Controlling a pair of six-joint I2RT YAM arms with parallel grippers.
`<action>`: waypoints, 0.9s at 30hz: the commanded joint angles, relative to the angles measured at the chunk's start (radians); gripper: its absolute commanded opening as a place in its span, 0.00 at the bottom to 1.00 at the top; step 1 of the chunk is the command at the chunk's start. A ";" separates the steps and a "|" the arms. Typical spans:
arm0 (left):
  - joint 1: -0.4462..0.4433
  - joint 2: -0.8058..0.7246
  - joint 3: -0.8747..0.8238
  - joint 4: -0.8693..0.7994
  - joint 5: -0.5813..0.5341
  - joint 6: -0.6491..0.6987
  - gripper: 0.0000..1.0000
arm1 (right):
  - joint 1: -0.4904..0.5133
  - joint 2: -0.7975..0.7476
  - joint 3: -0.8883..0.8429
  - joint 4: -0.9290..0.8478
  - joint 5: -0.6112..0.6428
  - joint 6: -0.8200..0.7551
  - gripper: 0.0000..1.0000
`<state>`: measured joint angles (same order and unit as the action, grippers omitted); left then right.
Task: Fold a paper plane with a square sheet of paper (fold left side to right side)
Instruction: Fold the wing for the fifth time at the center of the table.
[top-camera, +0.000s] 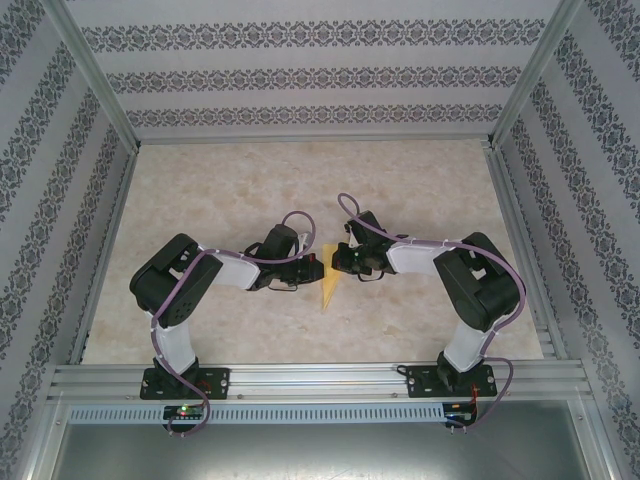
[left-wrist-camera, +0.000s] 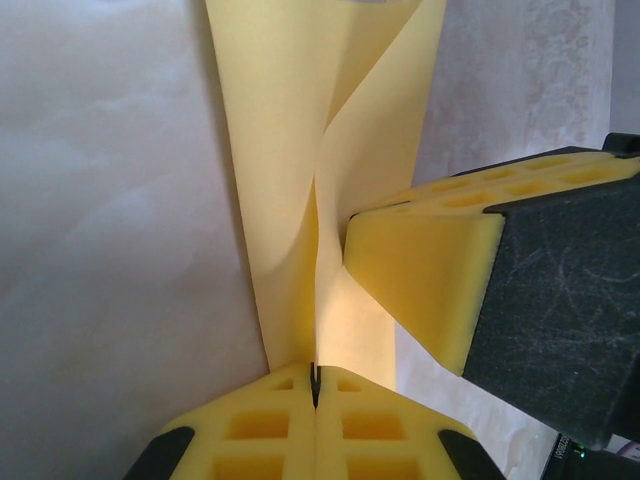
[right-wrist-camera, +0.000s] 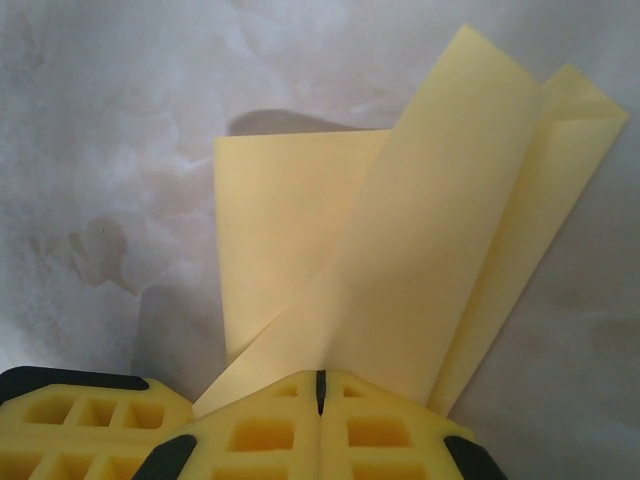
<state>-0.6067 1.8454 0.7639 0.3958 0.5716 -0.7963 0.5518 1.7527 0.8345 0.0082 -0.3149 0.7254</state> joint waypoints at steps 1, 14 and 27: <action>-0.004 0.027 0.019 -0.011 -0.003 0.012 0.00 | -0.010 0.033 -0.038 -0.025 0.017 -0.027 0.00; -0.001 -0.277 -0.021 -0.200 -0.079 0.067 0.41 | -0.015 0.038 -0.066 -0.027 0.020 -0.055 0.00; -0.114 -0.237 -0.012 -0.113 0.110 -0.054 0.27 | -0.015 0.030 -0.062 -0.034 0.016 -0.064 0.00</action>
<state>-0.7067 1.5764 0.7399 0.2493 0.6456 -0.8131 0.5453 1.7523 0.8085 0.0605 -0.3340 0.6811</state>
